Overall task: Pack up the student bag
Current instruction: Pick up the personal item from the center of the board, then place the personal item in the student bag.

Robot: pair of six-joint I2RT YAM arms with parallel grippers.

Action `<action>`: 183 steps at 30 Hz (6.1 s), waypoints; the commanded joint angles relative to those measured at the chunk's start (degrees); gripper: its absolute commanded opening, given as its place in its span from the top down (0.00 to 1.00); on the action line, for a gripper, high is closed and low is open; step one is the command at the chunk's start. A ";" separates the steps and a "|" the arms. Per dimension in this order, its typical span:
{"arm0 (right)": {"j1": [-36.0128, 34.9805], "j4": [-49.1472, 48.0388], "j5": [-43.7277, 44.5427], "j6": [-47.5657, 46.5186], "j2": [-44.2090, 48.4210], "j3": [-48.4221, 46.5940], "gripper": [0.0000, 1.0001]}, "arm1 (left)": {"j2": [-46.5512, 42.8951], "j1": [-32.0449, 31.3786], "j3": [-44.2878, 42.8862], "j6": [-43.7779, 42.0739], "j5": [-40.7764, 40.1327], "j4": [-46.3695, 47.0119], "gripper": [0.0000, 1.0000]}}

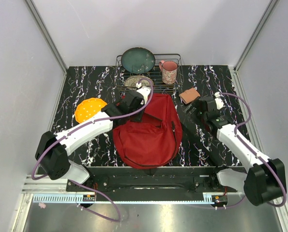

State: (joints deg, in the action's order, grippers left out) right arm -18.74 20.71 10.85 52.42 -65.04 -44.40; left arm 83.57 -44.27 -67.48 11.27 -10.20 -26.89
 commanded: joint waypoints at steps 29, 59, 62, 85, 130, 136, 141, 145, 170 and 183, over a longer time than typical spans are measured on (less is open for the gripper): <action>20.41 -39.16 -25.96 16.92 -47.90 -13.95 0.35 | -3.42 0.33 -0.72 -0.19 4.48 1.50 1.00; 20.41 -35.39 -28.07 2.95 -43.80 -11.33 1.00 | -2.89 0.50 0.42 0.51 4.92 1.14 1.00; 20.41 -34.95 -29.83 1.28 -38.61 -6.76 1.00 | -3.06 0.50 0.51 0.51 4.57 0.88 1.00; 20.33 -30.38 -41.35 -6.37 -53.09 -23.45 0.80 | -2.45 0.59 0.16 0.69 4.40 0.44 1.00; 19.88 -54.82 -40.47 11.74 -56.26 -16.59 0.91 | -2.36 0.59 -0.90 0.95 5.80 -1.40 1.00; 19.88 -45.78 -38.55 7.44 -46.62 -13.70 1.00 | -3.24 0.50 -1.25 1.21 5.36 -1.49 1.00; 19.88 -44.80 -35.47 4.71 -34.92 -2.37 1.00 | -3.77 0.50 -0.98 1.48 5.71 -0.88 1.00; 19.88 -41.65 -34.67 3.04 -21.50 5.79 1.00 | -3.76 0.59 -1.34 1.30 5.36 -1.58 1.00; 13.84 -22.56 -59.81 3.65 18.10 8.90 1.00 | -5.61 0.68 0.95 2.97 6.68 2.37 1.00; -8.76 -29.56 -55.24 2.94 7.31 10.91 1.00 | -5.26 0.85 0.07 3.85 5.80 2.20 1.00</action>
State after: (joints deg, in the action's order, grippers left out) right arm -24.69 -2.11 -45.60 55.70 -55.11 -33.19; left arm 79.94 -43.55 -65.06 13.63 -5.15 -28.53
